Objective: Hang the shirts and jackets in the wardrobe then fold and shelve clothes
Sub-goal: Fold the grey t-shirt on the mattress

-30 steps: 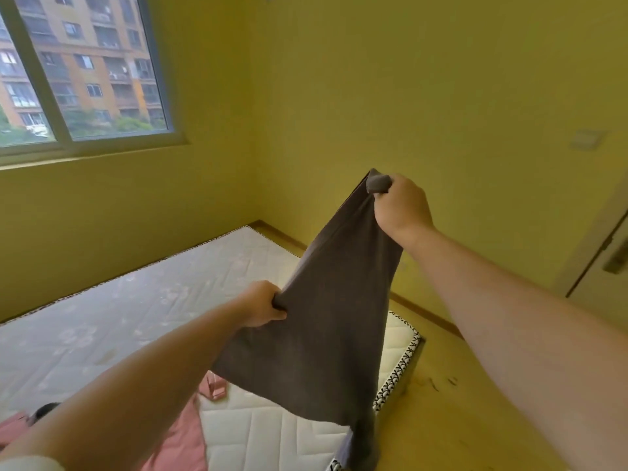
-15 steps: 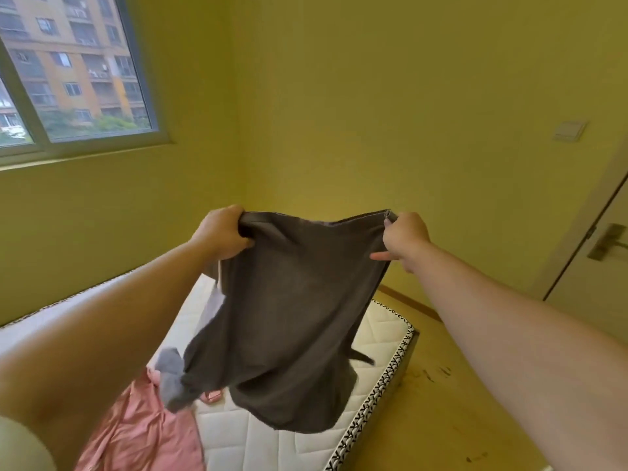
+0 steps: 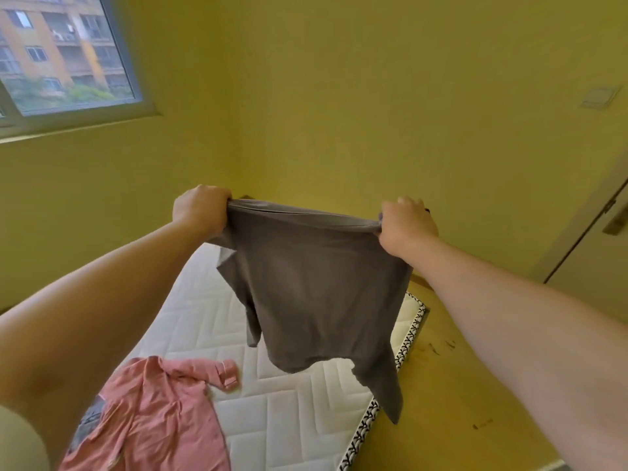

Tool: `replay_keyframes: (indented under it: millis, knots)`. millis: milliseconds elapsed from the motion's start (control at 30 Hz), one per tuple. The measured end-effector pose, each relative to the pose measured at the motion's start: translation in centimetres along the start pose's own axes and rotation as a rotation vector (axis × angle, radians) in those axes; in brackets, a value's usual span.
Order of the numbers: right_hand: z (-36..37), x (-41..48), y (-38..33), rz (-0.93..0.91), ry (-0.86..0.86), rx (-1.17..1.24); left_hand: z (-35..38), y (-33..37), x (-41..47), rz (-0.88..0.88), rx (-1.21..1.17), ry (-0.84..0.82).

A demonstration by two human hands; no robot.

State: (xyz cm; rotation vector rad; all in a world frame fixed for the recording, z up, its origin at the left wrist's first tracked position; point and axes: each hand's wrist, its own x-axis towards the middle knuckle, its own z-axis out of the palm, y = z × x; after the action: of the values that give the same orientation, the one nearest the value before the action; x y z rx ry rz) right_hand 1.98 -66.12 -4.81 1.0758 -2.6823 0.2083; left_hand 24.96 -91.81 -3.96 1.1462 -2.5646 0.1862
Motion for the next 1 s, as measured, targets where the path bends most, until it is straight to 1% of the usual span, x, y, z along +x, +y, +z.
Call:
replay_keyframes:
  millis: [67,133,233,267,300,367,433,467,533,633,733,800,867,1000]
  knots:
    - [0.4,0.4,-0.4,0.046,-0.049,-0.059,1.1,-0.2,0.3,0.021,-0.111,-0.081]
    - [0.9,0.7,-0.4,0.061,-0.086,-0.101,2.1,-0.1,0.5,0.024,-0.285,-0.162]
    - [0.9,1.2,-0.4,0.049,-0.129,-0.124,3.3,0.1,1.1,-0.006,-0.519,-0.213]
    - [0.8,1.3,-0.4,0.041,-0.183,-0.141,3.7,0.2,1.4,0.012,-0.555,-0.241]
    - [0.6,1.5,-0.4,0.017,-0.274,-0.185,4.0,0.2,1.4,0.046,-0.569,-0.294]
    - [0.4,1.8,-0.8,-0.076,-0.543,-0.345,4.5,0.1,1.3,0.147,-0.477,-0.459]
    - [0.6,2.1,-1.0,-0.136,-0.779,-0.502,5.5,0.4,1.2,0.224,-0.293,-0.656]
    - [1.1,2.3,-0.9,-0.153,-0.85,-0.541,6.1,0.7,1.1,0.249,-0.178,-0.749]
    - [2.1,2.6,-0.9,-0.159,-0.934,-0.559,7.3,1.6,1.2,0.248,0.011,-0.911]
    - [4.1,4.0,-1.0,-0.178,-1.098,-0.57,8.4,3.0,2.0,0.188,0.175,-1.107]
    - [5.9,6.7,-0.9,-0.269,-1.094,-0.606,9.3,4.1,4.1,0.155,0.229,-1.191]
    - [7.4,9.0,-0.8,-0.316,-1.038,-0.63,10.3,4.8,5.9,0.137,0.275,-1.204]
    - [9.3,11.6,-0.5,-0.317,-0.959,-0.577,11.4,5.4,7.7,0.143,0.336,-1.14]
    - [14.2,18.2,0.1,-0.324,-0.754,-0.431,15.5,5.3,10.9,0.075,0.356,-0.913]
